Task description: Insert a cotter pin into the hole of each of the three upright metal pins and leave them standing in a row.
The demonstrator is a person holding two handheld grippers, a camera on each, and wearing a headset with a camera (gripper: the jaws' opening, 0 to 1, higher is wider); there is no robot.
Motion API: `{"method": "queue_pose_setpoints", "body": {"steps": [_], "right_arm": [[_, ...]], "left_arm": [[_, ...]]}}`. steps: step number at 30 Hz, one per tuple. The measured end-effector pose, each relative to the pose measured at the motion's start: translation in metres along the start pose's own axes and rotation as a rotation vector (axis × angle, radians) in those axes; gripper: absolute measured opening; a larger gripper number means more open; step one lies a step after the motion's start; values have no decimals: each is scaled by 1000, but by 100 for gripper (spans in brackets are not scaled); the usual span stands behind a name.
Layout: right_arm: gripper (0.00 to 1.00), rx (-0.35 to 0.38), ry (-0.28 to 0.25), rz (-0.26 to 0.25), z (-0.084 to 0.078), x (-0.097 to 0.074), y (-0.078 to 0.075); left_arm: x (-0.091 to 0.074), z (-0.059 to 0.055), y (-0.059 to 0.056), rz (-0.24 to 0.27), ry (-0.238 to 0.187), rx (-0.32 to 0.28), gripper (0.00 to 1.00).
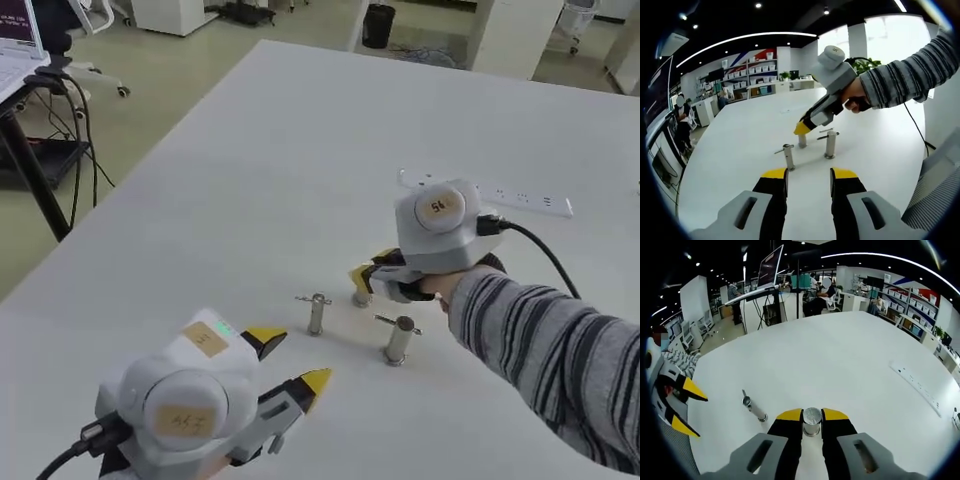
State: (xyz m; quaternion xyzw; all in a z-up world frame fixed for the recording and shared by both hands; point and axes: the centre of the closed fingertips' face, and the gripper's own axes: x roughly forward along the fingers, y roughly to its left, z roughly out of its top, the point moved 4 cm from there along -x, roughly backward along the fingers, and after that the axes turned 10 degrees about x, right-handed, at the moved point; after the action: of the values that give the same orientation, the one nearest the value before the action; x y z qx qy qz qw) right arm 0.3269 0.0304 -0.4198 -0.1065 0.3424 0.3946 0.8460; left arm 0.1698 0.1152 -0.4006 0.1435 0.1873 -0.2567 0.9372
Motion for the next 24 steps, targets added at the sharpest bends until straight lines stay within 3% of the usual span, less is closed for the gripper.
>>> {"method": "queue_pose_setpoints", "body": {"steps": [12,24], "right_arm": [[9,-35,19,-67,-19,-34,-21],[9,-40,22,-75,-44,-66,-11]], "left_arm": [[1,1,-1,-8,-6,7,31],[0,3,-4,-15,-10,20,32]]}}
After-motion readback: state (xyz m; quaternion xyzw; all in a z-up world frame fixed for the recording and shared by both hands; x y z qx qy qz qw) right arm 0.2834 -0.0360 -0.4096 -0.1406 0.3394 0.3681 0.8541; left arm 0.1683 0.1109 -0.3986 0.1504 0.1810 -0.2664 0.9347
